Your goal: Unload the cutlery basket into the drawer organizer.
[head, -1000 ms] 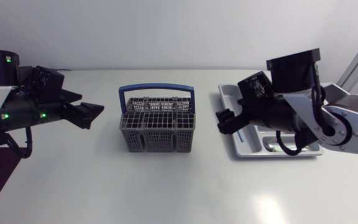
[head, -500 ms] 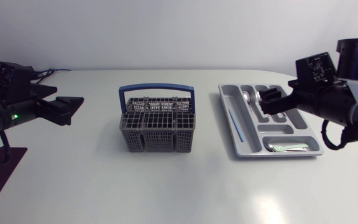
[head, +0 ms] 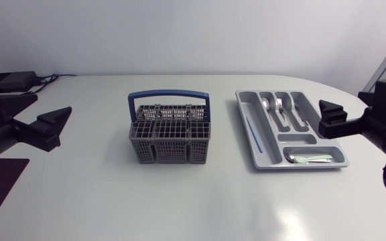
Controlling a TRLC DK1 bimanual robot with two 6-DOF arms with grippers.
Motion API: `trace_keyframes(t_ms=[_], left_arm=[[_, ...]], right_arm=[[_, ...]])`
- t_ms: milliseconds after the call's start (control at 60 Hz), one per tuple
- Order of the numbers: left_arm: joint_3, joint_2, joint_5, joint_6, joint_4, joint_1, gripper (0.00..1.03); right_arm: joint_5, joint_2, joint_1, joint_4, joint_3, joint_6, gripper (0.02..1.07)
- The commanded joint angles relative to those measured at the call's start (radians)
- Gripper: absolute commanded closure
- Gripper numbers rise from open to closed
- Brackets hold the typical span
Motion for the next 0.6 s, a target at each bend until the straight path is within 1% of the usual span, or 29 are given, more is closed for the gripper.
trace_keyframes(t_ms=[0, 67, 267, 583], left_arm=[[-0.044, -0.045, 0.014, -0.030, 0.019, 0.021, 0.05], [-0.068, -0.072, 0.016, -0.032, 0.038, 0.021, 0.05], [-0.116, -0.161, 0.017, -0.047, 0.048, 0.029, 0.05], [-0.244, -0.325, -0.074, -0.132, 0.046, -0.012, 0.05]], right_arm=[[0.013, -0.067, -0.025, 0.018, -0.058, -0.029, 0.06], [0.013, -0.110, -0.038, 0.018, -0.086, -0.039, 0.06], [0.010, -0.263, -0.074, 0.009, -0.149, -0.073, 0.06], [-0.028, -0.406, -0.066, 0.002, -0.267, 0.028, 0.06]])
